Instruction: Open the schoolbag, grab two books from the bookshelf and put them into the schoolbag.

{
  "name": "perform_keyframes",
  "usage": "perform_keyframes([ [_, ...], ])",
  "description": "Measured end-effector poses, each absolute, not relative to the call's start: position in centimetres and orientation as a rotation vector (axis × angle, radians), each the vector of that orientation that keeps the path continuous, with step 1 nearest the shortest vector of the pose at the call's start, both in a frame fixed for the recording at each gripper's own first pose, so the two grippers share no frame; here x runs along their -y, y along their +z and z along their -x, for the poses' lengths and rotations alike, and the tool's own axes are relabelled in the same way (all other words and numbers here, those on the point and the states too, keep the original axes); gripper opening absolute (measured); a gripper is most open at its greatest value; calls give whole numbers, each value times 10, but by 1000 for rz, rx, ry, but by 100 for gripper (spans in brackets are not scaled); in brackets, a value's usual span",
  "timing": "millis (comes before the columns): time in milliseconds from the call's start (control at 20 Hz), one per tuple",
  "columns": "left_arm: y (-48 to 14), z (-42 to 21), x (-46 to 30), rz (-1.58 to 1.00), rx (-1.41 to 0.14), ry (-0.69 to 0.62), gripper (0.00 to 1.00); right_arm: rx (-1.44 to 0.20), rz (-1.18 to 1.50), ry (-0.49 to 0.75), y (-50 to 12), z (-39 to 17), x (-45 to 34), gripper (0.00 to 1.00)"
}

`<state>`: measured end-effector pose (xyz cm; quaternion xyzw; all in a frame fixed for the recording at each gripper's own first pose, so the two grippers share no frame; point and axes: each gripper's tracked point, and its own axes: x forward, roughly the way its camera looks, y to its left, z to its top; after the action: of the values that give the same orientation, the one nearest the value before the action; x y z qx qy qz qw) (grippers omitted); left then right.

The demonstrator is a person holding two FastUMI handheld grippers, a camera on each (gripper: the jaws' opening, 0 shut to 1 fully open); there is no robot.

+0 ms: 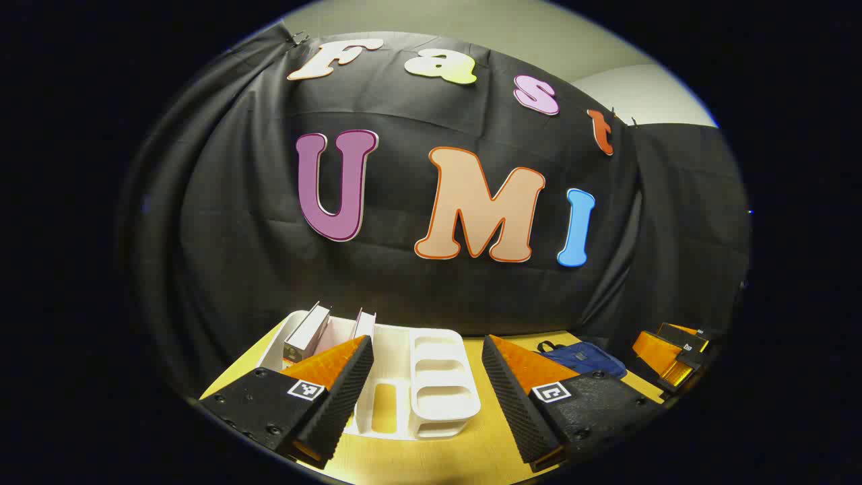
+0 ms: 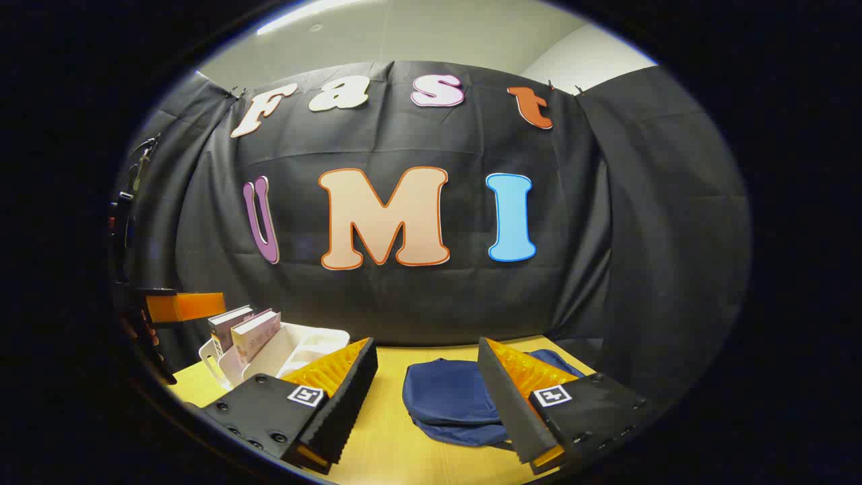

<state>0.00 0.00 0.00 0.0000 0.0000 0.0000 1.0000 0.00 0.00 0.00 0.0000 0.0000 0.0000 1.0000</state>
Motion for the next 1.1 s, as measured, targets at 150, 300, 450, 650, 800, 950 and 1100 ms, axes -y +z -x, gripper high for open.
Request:
perform_keyframes([
  [150,2,-4,6,16,3,15,95,-10,7,1,-1,-8,15,97],
  [300,0,-8,10,2,5,31,95,-19,11,-3,-5,-16,28,96],
  [450,-2,-11,15,-1,-2,39,93,-25,20,-6,-9,-24,37,96],
  [650,-7,-10,15,8,-11,65,95,-51,48,-4,-20,-33,47,96],
  [800,-9,-9,10,1,-13,96,95,-91,86,-2,-36,-42,54,96],
  [950,-8,-6,3,-7,-14,129,95,-142,159,-3,-60,-47,62,95],
  [1100,-9,-1,-4,-11,-12,164,95,-186,243,3,-86,-57,68,95],
])
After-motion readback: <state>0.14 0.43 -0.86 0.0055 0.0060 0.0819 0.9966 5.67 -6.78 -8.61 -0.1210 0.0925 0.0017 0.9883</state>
